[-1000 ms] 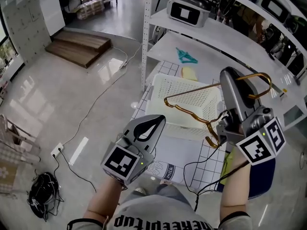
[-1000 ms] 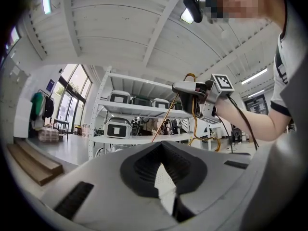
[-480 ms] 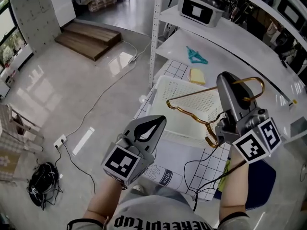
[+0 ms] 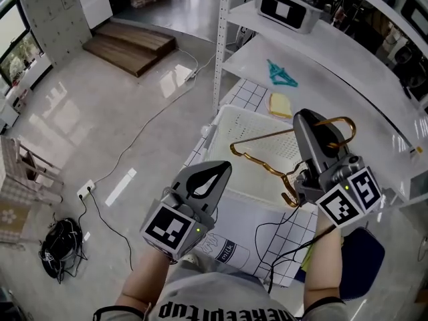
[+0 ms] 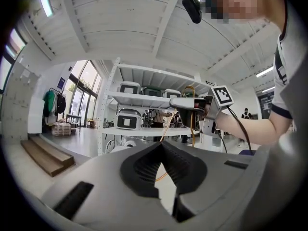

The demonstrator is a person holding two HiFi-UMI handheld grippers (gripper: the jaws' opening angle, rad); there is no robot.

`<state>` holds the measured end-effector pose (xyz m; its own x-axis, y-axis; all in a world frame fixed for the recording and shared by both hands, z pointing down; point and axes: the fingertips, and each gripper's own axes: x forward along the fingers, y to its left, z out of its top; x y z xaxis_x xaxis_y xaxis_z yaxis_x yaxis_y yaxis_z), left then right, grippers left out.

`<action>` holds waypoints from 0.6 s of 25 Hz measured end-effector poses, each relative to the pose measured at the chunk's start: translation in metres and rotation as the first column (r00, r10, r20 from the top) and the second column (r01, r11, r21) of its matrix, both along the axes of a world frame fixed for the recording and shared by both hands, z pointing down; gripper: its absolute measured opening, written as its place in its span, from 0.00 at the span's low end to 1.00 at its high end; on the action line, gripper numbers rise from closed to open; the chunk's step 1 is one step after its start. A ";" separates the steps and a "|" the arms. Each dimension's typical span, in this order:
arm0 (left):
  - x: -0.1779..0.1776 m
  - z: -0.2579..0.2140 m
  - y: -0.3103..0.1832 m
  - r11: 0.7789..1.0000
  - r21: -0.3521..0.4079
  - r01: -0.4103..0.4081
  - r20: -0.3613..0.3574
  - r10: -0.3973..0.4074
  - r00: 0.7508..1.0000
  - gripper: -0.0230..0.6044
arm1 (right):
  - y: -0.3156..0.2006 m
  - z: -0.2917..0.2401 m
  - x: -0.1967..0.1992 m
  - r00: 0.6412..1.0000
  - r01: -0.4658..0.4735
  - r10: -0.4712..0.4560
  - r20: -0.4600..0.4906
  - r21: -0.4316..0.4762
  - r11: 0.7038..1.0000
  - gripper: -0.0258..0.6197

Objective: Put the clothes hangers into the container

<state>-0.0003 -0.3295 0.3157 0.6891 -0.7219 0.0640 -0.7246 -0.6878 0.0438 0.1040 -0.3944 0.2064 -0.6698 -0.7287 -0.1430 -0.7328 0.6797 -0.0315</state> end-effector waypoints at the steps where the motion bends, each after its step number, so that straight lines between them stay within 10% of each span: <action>1: 0.001 0.002 -0.001 1.000 -0.004 0.003 0.001 -0.003 1.000 0.06 | -0.002 0.006 0.000 1.000 0.003 -0.003 -0.001 -0.009 1.000 0.13; 15: 0.005 0.021 -0.012 0.998 -0.046 0.034 0.021 -0.033 0.999 0.06 | -0.021 0.071 -0.003 0.999 0.049 -0.047 0.017 -0.128 0.991 0.13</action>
